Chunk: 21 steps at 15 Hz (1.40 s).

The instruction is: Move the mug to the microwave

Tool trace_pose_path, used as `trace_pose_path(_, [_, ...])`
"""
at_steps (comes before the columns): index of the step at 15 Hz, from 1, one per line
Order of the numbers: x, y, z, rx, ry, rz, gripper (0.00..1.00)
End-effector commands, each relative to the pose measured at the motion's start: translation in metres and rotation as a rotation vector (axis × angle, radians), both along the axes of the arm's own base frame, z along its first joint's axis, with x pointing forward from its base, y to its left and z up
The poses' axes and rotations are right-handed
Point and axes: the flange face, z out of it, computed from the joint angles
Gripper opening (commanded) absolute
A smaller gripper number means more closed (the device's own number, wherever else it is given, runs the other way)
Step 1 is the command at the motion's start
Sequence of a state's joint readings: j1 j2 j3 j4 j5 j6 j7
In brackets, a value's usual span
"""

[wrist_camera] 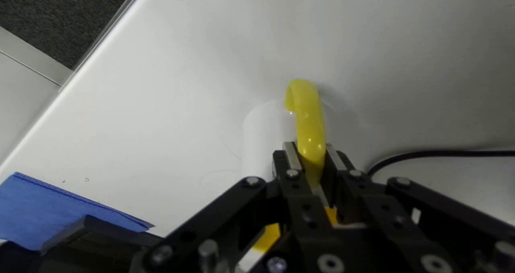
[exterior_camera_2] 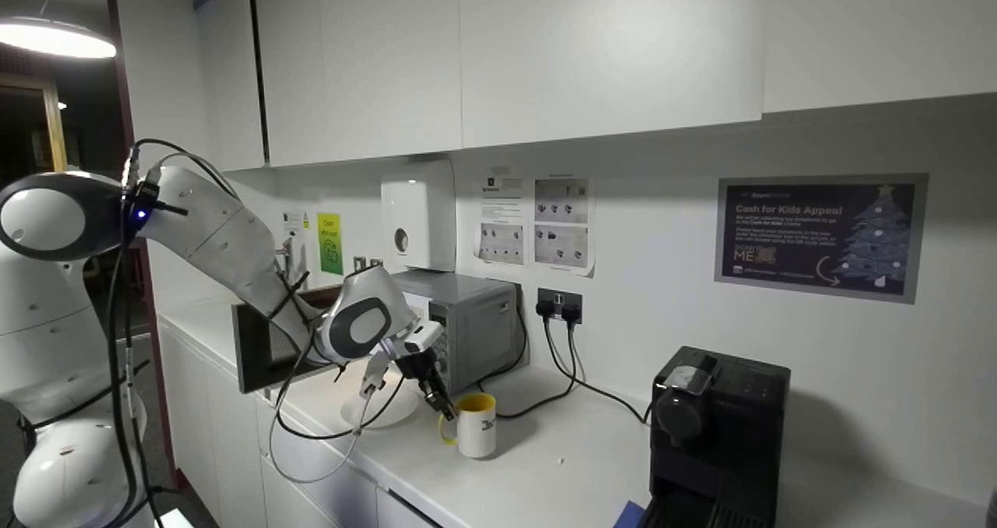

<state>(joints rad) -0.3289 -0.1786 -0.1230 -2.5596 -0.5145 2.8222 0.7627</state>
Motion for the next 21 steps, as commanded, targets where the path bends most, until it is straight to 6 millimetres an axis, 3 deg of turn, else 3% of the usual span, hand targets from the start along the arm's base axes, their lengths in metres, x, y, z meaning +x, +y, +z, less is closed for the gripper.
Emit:
trace_pose_path(1, [-0.008,0.041,0.019,-0.022,-0.019,0.097,0.04])
trace_pose_path(16, [-0.007,0.222,0.056,0.026,-0.052,0.501,0.04])
trace_pose_path(21, [-0.013,0.266,0.063,0.017,-0.035,0.615,0.04])
